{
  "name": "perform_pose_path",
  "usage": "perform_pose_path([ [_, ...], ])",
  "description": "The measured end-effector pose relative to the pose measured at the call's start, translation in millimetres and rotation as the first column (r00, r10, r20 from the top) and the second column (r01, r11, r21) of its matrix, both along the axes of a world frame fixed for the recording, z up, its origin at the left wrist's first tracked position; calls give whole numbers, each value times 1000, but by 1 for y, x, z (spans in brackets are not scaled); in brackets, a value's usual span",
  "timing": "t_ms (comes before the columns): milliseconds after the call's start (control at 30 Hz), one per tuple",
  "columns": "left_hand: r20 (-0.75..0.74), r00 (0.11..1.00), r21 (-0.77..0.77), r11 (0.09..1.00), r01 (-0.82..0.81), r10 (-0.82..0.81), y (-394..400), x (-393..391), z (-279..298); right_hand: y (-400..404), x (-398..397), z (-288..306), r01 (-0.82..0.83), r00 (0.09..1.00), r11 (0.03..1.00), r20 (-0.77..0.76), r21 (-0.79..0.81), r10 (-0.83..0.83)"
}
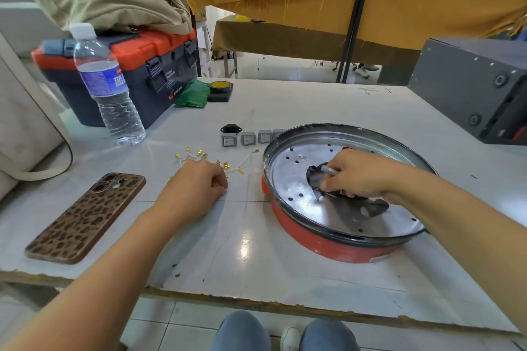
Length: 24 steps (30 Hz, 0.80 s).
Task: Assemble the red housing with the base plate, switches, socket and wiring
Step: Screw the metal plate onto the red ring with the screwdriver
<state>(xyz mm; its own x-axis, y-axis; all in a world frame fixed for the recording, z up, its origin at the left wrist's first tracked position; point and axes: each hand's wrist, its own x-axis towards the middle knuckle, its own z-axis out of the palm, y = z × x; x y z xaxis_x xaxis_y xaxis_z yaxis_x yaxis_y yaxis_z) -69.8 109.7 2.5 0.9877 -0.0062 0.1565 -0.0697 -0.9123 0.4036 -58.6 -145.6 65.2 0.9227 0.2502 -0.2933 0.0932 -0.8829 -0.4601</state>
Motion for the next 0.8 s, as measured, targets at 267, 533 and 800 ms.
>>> perform_pose_path([
  [267,108,993,-136,989,59,-44,-10,-4,18,-16,8,2,-24,1000,989,5,149,23],
  [533,242,950,-267,928,260,-196,-43,-12,51,-41,11,4,-114,993,993,8,40,114],
  [800,157,877,-203,854,478,-454,-77,-14,59,-45,12,8,-191,981,981,-36,41,192],
])
